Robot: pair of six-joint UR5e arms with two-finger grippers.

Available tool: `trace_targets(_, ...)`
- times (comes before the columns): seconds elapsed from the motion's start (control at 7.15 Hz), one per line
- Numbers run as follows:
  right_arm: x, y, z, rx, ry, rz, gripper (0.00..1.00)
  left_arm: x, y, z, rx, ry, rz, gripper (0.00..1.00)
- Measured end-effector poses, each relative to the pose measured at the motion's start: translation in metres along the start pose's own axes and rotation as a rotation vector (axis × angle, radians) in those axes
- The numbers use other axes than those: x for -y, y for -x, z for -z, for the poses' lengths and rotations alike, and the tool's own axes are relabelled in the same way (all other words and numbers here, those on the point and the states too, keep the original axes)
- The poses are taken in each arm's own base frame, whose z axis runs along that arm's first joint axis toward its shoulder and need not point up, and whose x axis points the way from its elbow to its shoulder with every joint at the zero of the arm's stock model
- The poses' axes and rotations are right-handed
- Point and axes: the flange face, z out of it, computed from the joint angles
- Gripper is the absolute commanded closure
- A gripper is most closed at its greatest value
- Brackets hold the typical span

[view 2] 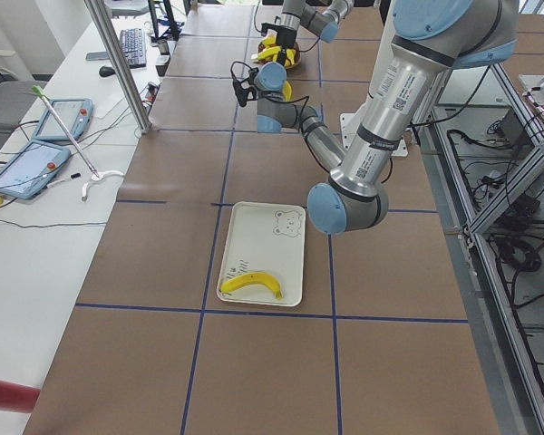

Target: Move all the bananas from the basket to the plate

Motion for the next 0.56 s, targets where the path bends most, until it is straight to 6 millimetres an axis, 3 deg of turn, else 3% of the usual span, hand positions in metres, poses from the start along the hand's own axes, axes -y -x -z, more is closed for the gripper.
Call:
trace_targets(0.28,-0.006,0.005,-0.002,0.007,0.004,0.003,0.99,-0.015,-0.012,-0.012,-0.015,0.023,0.013,0.01)
trace_targets(0.56,-0.009,0.011,0.003,0.022,0.006,0.008,0.99,-0.033,-0.011,-0.03,-0.022,0.018,0.017,0.02)
